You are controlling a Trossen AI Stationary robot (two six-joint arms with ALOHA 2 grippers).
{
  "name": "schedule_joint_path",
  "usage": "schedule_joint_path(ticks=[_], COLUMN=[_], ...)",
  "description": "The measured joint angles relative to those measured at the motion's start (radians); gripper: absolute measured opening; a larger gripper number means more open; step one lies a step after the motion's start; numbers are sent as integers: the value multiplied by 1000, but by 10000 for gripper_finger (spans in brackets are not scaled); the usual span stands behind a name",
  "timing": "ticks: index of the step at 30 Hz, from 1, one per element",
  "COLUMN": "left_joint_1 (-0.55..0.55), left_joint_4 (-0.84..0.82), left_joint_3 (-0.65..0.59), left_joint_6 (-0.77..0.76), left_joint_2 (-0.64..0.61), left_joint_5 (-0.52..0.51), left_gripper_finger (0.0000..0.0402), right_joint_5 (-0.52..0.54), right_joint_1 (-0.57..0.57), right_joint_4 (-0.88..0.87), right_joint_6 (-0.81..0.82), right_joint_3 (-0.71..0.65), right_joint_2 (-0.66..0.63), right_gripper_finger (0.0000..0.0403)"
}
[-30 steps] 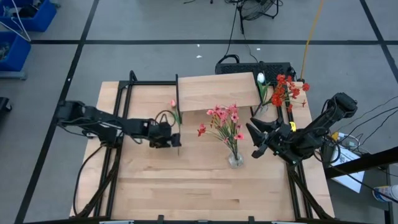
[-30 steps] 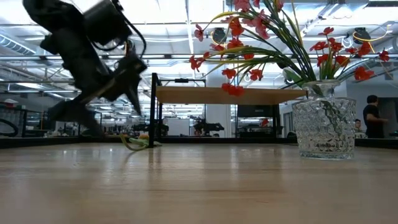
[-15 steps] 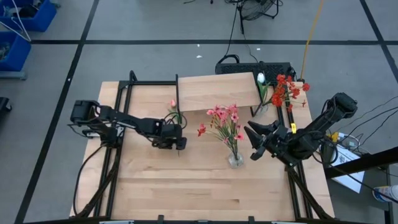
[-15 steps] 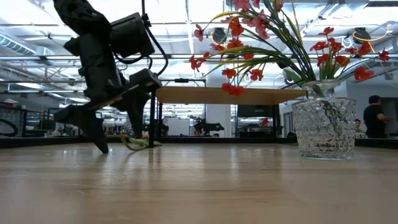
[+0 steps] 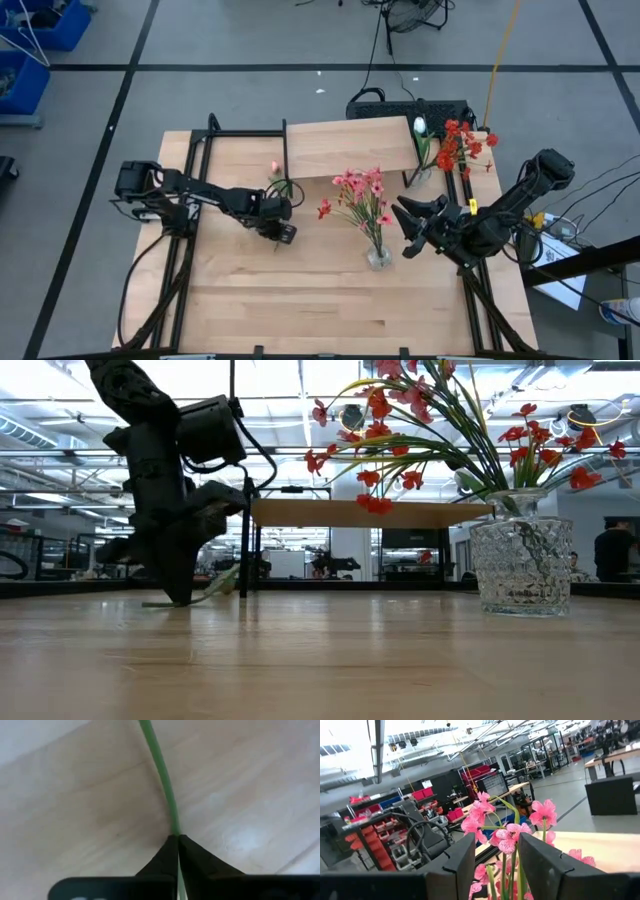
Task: Pick and place flowers into a vace then onto a shelf
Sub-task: Put the pink flower into the bottom transparent vase
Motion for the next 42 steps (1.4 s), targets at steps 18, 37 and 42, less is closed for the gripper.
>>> schedule_joint_path(ticks=[18, 37, 42], left_joint_1=[-164, -203, -181], left_joint_4=[-168, 104, -24], left_joint_3=[-1, 46, 46], left_joint_6=[163, 360, 231], left_joint_2=[-498, -914, -863], left_joint_5=[-92, -194, -246], left_gripper_finger=[1, 1, 12], right_joint_5=[0, -365, -366], right_joint_1=[-13, -121, -127], right_joint_4=[-5, 2, 2], right_joint_6=[204, 428, 442], right_joint_3=[0, 37, 52], right_joint_2=[0, 27, 46], right_gripper_finger=[144, 144, 144])
